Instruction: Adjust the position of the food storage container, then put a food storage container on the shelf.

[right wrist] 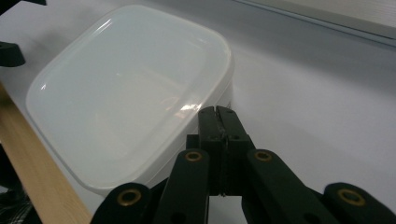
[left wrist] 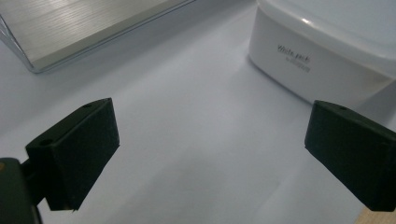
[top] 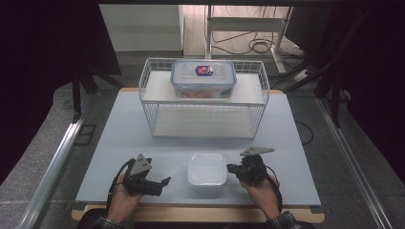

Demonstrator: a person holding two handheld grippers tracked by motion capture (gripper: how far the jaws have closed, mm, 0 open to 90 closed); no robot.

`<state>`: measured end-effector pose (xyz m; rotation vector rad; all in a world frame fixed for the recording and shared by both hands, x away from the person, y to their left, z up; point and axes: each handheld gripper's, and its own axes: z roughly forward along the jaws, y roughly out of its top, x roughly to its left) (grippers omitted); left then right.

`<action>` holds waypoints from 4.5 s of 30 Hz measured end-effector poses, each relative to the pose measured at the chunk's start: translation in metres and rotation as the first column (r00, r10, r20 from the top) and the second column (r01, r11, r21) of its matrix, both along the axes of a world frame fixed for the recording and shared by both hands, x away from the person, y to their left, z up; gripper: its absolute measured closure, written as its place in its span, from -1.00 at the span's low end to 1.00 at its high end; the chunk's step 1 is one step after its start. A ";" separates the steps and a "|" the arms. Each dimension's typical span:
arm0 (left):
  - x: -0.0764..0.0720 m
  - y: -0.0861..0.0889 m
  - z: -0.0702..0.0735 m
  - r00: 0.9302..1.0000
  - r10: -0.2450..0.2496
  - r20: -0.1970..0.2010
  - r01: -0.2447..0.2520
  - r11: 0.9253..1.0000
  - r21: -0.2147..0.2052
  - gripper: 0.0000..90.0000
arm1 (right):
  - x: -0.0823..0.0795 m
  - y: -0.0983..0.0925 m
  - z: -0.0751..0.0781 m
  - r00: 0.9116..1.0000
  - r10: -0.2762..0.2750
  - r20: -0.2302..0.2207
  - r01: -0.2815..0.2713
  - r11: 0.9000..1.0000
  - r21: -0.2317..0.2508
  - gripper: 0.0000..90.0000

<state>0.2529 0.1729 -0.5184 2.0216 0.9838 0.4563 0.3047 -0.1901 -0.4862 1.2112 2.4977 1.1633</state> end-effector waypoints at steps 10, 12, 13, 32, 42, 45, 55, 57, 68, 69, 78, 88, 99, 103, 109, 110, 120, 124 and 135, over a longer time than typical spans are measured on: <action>0.002 0.006 0.002 0.999 0.015 -0.048 -0.018 0.998 -0.060 -0.91 | -0.009 0.002 0.004 0.996 0.025 0.083 -0.023 0.999 -0.029 0.71; 0.002 0.006 0.003 0.999 0.016 -0.048 -0.019 0.998 -0.062 -0.92 | -0.010 -0.003 0.004 0.995 0.023 0.092 -0.020 0.999 -0.029 0.51; 0.002 0.006 0.003 0.999 0.015 -0.049 -0.019 0.998 -0.064 -0.92 | -0.011 -0.005 0.004 0.995 0.026 0.097 -0.023 0.999 -0.028 0.38; 0.005 0.002 0.009 0.997 -0.031 -0.076 0.023 0.995 -0.101 -0.96 | -0.007 -0.009 0.001 0.992 0.075 0.099 -0.080 0.996 0.048 -0.80; 0.017 -0.018 0.022 0.993 -0.085 -0.082 0.073 0.987 -0.141 -0.92 | -0.009 0.005 0.006 0.995 0.073 0.066 -0.077 0.996 0.054 -0.95; 0.022 -0.027 0.023 0.990 -0.106 -0.091 0.092 0.985 -0.144 -0.91 | -0.009 0.009 0.010 0.996 0.070 0.063 -0.073 0.996 0.051 -0.80; 0.043 -0.060 0.018 0.978 -0.167 -0.126 0.156 0.984 -0.086 -0.87 | 0.005 0.022 0.005 0.995 0.097 0.003 -0.097 0.994 0.058 -0.60; 0.044 -0.060 0.013 0.973 -0.173 -0.151 0.155 0.980 -0.123 -0.89 | 0.008 0.025 0.000 0.994 0.107 -0.024 -0.105 0.993 0.060 -0.61; 0.031 -0.060 0.009 0.939 -0.242 -0.242 0.188 0.955 -0.227 -0.67 | -0.004 0.029 -0.001 0.985 0.129 -0.113 -0.121 0.990 0.076 -0.36; 0.027 -0.058 0.010 0.939 -0.235 -0.251 0.178 0.957 -0.230 -0.62 | -0.006 0.027 0.000 0.985 0.126 -0.118 -0.117 0.990 0.077 -0.28; 0.013 -0.045 0.020 0.955 -0.173 -0.240 0.109 0.961 -0.255 0.27 | -0.016 0.014 0.009 0.990 0.064 -0.122 -0.053 0.994 0.098 0.33; 0.012 -0.041 0.024 0.984 -0.080 -0.159 0.034 0.962 -0.270 0.76 | -0.019 0.014 0.013 1.000 0.015 -0.017 -0.014 0.998 0.065 0.72; 0.014 -0.042 0.024 0.986 -0.049 -0.160 0.002 0.959 -0.285 0.76 | -0.020 0.018 0.013 0.998 -0.047 0.042 0.043 0.994 0.098 0.72; 0.014 -0.043 0.032 0.991 -0.044 -0.129 0.006 0.960 -0.280 0.76 | -0.021 0.017 0.020 0.995 -0.053 0.079 0.045 0.993 0.106 0.72; 0.017 -0.043 0.043 0.994 -0.043 -0.100 0.013 0.960 -0.280 0.76 | -0.019 0.017 0.030 0.992 -0.054 0.110 0.040 0.992 0.122 0.72; 0.017 -0.042 0.046 0.995 -0.042 -0.094 0.014 0.961 -0.277 0.76 | -0.018 0.017 0.032 0.991 -0.054 0.119 0.039 0.992 0.123 0.72; 0.025 -0.038 0.083 0.999 -0.034 -0.017 0.029 0.963 -0.267 0.76 | -0.010 0.020 0.064 0.980 -0.048 0.195 0.020 0.989 0.146 0.72; 0.028 -0.036 0.095 1.000 -0.031 0.006 0.031 0.961 -0.273 0.76 | -0.006 0.021 0.075 0.974 -0.047 0.222 0.012 0.988 0.154 0.72; 0.043 -0.034 0.131 0.998 -0.019 0.053 0.033 0.962 -0.271 0.76 | 0.010 0.023 0.106 0.966 -0.052 0.254 0.003 0.982 0.189 0.72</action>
